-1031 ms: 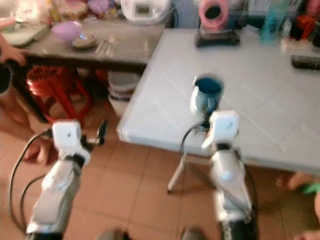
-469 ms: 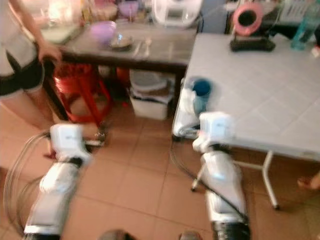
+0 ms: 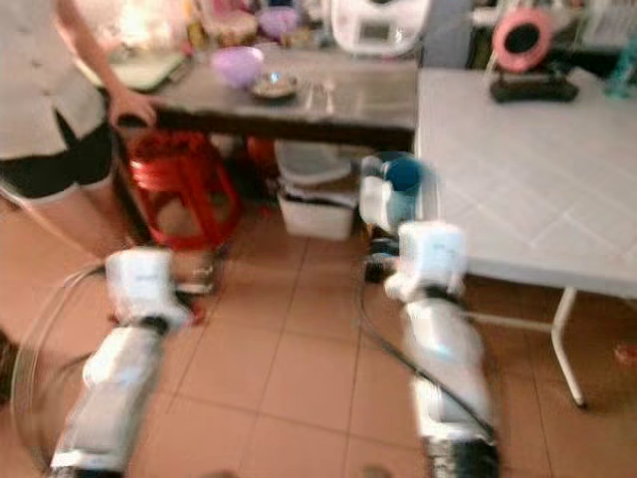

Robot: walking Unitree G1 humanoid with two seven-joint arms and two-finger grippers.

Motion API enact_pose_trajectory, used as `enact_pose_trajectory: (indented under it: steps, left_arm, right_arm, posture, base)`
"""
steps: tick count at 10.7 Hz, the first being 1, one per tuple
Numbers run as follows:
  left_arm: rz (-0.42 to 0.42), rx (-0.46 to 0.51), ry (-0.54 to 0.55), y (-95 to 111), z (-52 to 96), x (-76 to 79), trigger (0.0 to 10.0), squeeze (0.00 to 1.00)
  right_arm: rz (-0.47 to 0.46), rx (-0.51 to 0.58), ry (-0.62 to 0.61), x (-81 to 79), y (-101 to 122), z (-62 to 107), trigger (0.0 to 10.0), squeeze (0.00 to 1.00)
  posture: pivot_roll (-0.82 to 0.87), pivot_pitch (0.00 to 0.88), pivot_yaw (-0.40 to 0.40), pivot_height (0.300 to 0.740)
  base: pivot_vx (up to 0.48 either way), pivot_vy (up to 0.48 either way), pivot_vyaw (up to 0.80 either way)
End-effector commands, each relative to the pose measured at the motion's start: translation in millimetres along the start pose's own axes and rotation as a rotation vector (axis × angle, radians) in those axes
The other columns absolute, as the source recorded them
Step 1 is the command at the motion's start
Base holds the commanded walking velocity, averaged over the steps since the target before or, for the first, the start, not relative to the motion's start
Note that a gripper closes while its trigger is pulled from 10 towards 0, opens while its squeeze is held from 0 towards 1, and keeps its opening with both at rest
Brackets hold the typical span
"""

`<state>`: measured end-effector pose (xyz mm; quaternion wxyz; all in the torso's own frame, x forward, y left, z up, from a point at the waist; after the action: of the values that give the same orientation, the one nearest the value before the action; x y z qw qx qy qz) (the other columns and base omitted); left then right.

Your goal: Setting the table

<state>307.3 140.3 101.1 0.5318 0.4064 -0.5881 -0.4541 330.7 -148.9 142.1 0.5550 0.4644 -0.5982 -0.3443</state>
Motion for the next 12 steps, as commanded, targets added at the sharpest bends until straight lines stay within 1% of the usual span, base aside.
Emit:
enact_pose_trajectory:
  steps: [1,3,4,12]
  left_arm:
    - [0.007,0.013,-0.045,3.1,-2.9,13.2,10.0,0.0]
    - [0.013,0.014,-0.057,3.0,-2.8,15.6,10.0,0.0]
    - [0.021,0.012,-0.069,2.1,-2.4,18.1,10.0,0.0]
    - [0.004,0.021,-0.073,4.4,-6.4,18.5,10.0,0.0]
  right_arm:
    - [0.01,0.01,-0.03,12.0,3.8,-2.9,10.0,0.0]
    - [0.005,0.008,-0.026,11.6,3.8,-3.5,10.0,0.0]
    - [0.006,0.009,-0.02,10.5,4.1,-4.1,10.0,0.0]
    - [-0.003,0.03,0.007,4.3,8.8,-8.4,10.0,0.0]
  posture:
    - [-0.01,0.0,0.058,0.74]
    - [-0.01,0.001,0.057,0.74]
    - [-0.01,0.002,0.057,0.74]
    - [-0.01,0.001,0.061,0.74]
  base:
    - [0.472,0.0,0.0]
    - [0.48,0.0,-0.46]
    - [0.48,0.0,0.0]
    - [0.468,0.0,0.0]
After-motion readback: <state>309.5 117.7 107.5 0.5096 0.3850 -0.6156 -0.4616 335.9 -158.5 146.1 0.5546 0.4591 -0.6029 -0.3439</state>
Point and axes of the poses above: a point about 5 cm out from each wrist's last joint towards the gripper, its own z axis pointing back from the gripper into the wrist, its own y axis along the axis of the wrist's last joint, x = y × z, the point moved 5 cm from there along -z, pointing out of the wrist towards the gripper, and after that the axes turned 14 degrees about z, right-handed, at the moved point
